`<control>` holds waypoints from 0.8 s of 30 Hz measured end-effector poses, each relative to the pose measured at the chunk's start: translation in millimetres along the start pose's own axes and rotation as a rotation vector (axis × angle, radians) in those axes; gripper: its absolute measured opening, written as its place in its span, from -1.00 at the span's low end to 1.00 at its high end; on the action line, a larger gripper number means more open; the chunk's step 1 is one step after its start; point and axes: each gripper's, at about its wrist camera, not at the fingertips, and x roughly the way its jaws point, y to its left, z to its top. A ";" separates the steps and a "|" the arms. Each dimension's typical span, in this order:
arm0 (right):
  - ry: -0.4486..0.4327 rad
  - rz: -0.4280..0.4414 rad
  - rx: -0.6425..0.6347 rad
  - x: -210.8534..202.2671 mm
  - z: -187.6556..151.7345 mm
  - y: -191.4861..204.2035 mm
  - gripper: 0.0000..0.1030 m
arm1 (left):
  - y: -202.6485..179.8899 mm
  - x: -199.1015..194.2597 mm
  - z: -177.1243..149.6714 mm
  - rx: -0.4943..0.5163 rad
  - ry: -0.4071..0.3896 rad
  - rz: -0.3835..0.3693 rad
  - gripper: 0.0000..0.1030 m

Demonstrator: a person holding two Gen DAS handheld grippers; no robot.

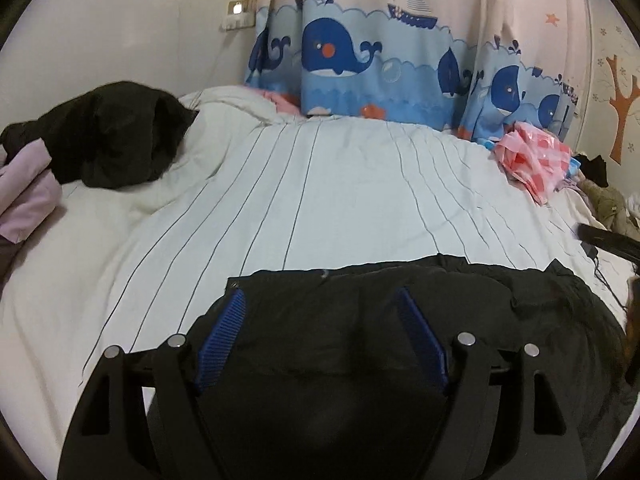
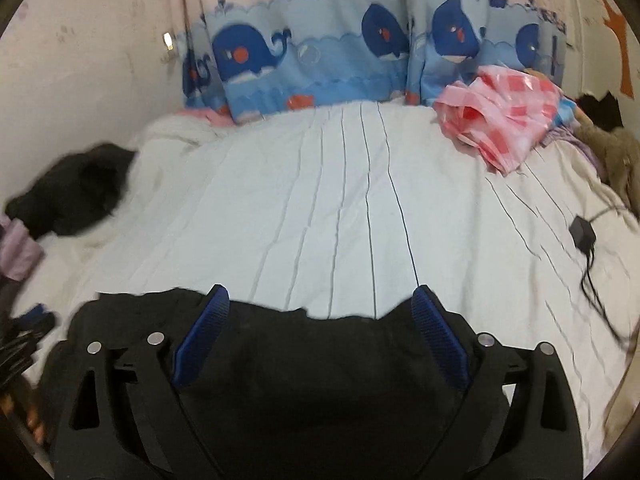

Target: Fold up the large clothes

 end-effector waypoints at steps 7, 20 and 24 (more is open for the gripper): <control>0.171 0.017 0.178 69.0 -66.1 -52.4 0.73 | 2.7 20.4 -23.9 0.015 0.042 0.002 0.46; 0.149 -0.018 0.247 46.8 -70.9 -87.2 0.75 | -9.7 15.4 -34.7 0.078 0.008 0.039 0.47; 0.142 -0.019 0.232 45.5 -64.8 -86.7 0.76 | -11.7 15.1 -36.2 0.093 0.000 0.053 0.47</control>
